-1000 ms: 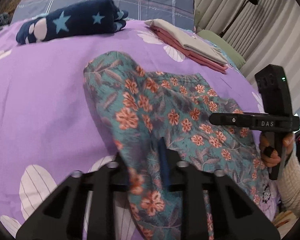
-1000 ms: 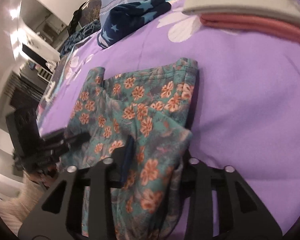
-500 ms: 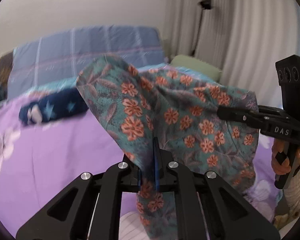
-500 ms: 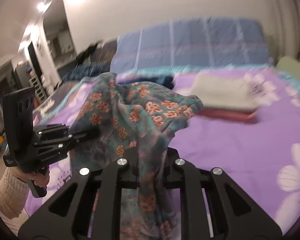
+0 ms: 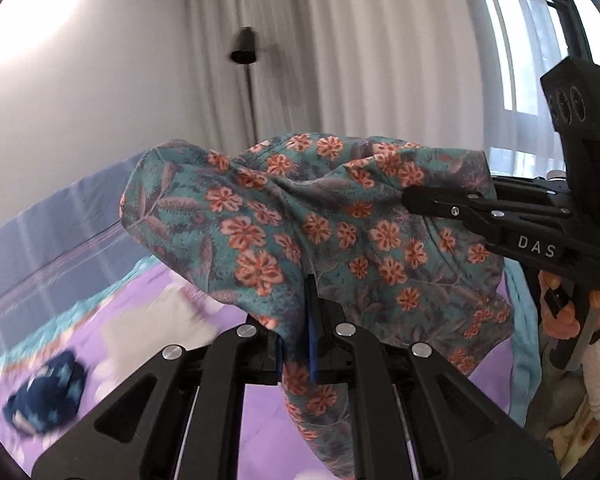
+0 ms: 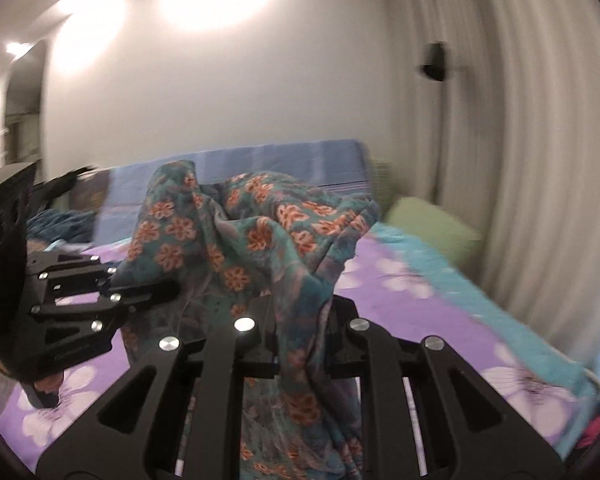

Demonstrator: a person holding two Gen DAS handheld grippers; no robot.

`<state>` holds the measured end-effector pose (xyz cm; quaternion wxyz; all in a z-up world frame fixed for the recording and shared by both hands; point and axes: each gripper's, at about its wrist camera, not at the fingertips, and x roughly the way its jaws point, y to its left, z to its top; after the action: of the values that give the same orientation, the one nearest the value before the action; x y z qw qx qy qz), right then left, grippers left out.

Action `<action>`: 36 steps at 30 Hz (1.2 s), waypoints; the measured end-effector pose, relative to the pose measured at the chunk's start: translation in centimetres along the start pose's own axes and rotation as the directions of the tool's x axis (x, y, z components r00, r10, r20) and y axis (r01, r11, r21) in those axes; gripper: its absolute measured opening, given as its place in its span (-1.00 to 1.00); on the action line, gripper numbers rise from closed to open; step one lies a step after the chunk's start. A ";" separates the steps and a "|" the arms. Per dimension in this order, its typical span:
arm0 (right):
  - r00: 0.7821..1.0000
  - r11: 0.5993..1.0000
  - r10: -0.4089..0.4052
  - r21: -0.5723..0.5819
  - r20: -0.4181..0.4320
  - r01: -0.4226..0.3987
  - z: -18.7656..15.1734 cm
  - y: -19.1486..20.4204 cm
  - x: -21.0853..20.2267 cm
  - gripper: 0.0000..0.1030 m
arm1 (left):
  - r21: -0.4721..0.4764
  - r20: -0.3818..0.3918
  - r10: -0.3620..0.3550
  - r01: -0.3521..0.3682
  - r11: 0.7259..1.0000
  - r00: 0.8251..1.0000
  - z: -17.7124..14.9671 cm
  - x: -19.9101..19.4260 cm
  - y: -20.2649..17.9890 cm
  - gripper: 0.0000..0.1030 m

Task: Fold small clothes
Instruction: 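Lift the folded dress with both grippers and carry it across the bed, then lower the dress onto the bed and open both grippers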

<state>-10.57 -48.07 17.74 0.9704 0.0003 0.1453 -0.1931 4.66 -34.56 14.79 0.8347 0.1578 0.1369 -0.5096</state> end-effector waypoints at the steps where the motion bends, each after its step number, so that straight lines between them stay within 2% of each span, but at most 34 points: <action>1: 1.000 1.000 -0.023 0.009 0.004 0.023 0.2 -1.3 0.3 -0.72 | 0.014 0.001 -0.006 0.006 1.000 1.000 1.0 1.6 -0.6 -0.83; 4: 0.997 0.996 -0.073 0.048 0.006 0.073 0.7 -5.5 1.8 -0.72 | 0.010 -0.013 -0.024 0.024 1.000 1.000 3.1 6.1 -1.1 -0.84; 8: 0.994 0.987 -0.104 0.116 -0.043 0.109 0.6 -10.4 6.3 -0.72 | -0.007 -0.055 -0.039 0.039 0.999 0.998 4.1 11.8 -0.7 -0.84; 11: 0.987 0.980 -0.125 0.144 -0.101 0.139 0.1 -12.5 10.6 -0.72 | -0.015 -0.105 -0.040 0.039 0.999 0.994 4.1 15.9 -0.4 -0.83; 15: 0.974 0.972 -0.152 0.154 -0.167 0.179 -0.7 -14.5 16.4 -0.72 | 0.023 -0.154 -0.014 0.018 1.000 0.988 3.2 21.6 0.1 -0.83; 17: 0.964 0.966 -0.158 0.167 -0.214 0.196 -1.5 -15.6 20.0 -0.69 | 0.030 -0.168 -0.003 0.009 1.000 0.986 2.1 24.7 0.8 -0.76; 18: 0.956 0.963 -0.172 0.162 -0.239 0.214 -1.9 -16.0 21.5 -0.57 | 0.038 -0.180 0.004 0.002 0.999 0.984 1.4 26.2 1.1 -0.57; 19: 0.931 0.950 -0.227 0.143 -0.287 0.276 -2.9 -16.7 23.8 -0.21 | 0.060 -0.216 0.046 -0.033 0.998 0.975 0.2 28.5 1.6 -0.28; 20: 0.896 0.927 -0.297 0.126 -0.329 0.354 -3.8 -17.3 24.9 -0.01 | 0.091 -0.259 0.110 -0.089 0.992 0.959 -1.0 30.5 2.0 -0.17; 21: 0.827 0.876 -0.395 0.109 -0.401 0.470 -5.6 -18.3 26.6 0.13 | 0.120 -0.296 0.165 -0.134 0.984 0.941 -2.4 31.8 2.5 -0.13; 22: 0.794 0.857 -0.398 0.123 -0.459 0.501 -7.3 -19.2 27.4 0.04 | 0.129 -0.332 0.172 -0.136 0.982 0.927 -4.3 32.8 2.9 -0.13; 23: 0.793 0.862 -0.343 0.167 -0.503 0.479 -9.0 -19.8 27.8 0.03 | 0.108 -0.354 0.129 -0.096 0.989 0.926 -5.7 33.1 3.3 -0.13; 24: 0.806 0.872 -0.247 0.239 -0.538 0.427 -11.3 -20.6 28.3 0.02 | 0.079 -0.380 0.063 -0.036 0.996 0.923 -7.5 33.2 3.5 -0.07; 25: 0.804 0.875 -0.202 0.266 -0.560 0.405 -13.1 -20.9 28.5 0.03 | 0.076 -0.395 0.037 -0.007 0.997 0.918 -8.6 33.2 3.4 -0.04; 26: 0.802 0.879 -0.196 0.261 -0.564 0.399 -14.9 -21.1 28.6 0.09 | 0.086 -0.395 0.030 0.005 0.996 0.918 -9.6 33.2 3.0 -0.03; 27: 0.824 0.881 -0.202 0.270 -0.529 0.389 -15.8 -20.9 28.0 0.21 | 0.102 -0.369 0.041 -0.004 0.995 0.928 -10.4 32.9 2.6 -0.02; 28: 0.847 0.878 -0.194 0.298 -0.496 0.375 -16.5 -21.1 27.4 0.24 | 0.106 -0.340 0.052 -0.017 0.994 0.939 -10.8 32.6 2.7 -0.02; 30: 0.861 0.853 -0.150 0.377 -0.487 0.362 -17.3 -21.4 26.8 0.25 | 0.057 -0.356 0.030 -0.010 0.998 0.934 -10.7 32.9 3.2 -0.02; 32: 0.857 0.854 -0.162 0.367 -0.489 0.370 -17.2 -21.6 26.9 0.25 | -0.041 -0.381 -0.018 0.003 0.999 0.924 -10.8 33.6 4.4 -0.02; 36: 0.831 0.862 -0.240 0.284 -0.502 0.420 -16.5 -20.2 27.0 0.35 | -0.074 -0.381 -0.017 -0.012 0.997 0.924 -11.0 32.7 3.7 0.07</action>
<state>1.04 -75.96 -4.55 0.8412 0.2088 0.3230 -0.3800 21.66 -54.93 -7.52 0.7967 0.2223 0.3158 -0.4649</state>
